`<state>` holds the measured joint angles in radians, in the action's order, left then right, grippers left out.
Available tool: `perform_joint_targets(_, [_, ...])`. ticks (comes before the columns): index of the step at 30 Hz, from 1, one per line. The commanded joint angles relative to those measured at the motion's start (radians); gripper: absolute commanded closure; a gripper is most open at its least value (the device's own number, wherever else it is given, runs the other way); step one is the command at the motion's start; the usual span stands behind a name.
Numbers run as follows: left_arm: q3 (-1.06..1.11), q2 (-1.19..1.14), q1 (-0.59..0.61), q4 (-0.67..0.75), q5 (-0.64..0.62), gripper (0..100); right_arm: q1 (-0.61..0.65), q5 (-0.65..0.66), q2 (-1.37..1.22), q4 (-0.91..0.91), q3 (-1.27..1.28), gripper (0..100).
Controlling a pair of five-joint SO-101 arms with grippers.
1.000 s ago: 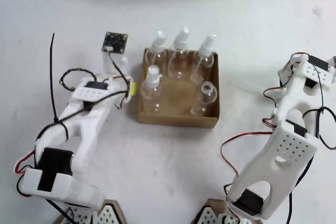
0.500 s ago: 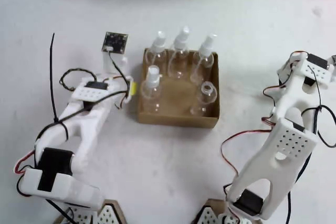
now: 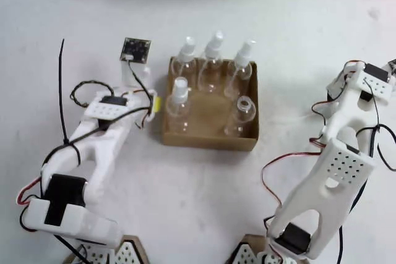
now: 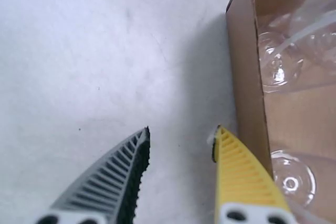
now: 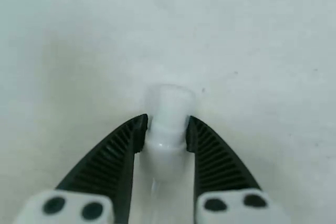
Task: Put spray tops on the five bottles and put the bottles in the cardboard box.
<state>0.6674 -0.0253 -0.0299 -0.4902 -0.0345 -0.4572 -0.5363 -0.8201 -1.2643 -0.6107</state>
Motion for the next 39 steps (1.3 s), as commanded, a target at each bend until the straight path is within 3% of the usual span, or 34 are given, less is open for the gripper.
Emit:
perform_joint_targets(1, [-0.061,0.005,-0.007,0.025,0.009,81,0.018,0.015,0.010,-0.016,-0.038,98.3])
perform_joint_targets(39, [-0.061,0.005,-0.008,0.025,0.009,81,0.058,0.011,0.125,-0.116,-0.029,98.3])
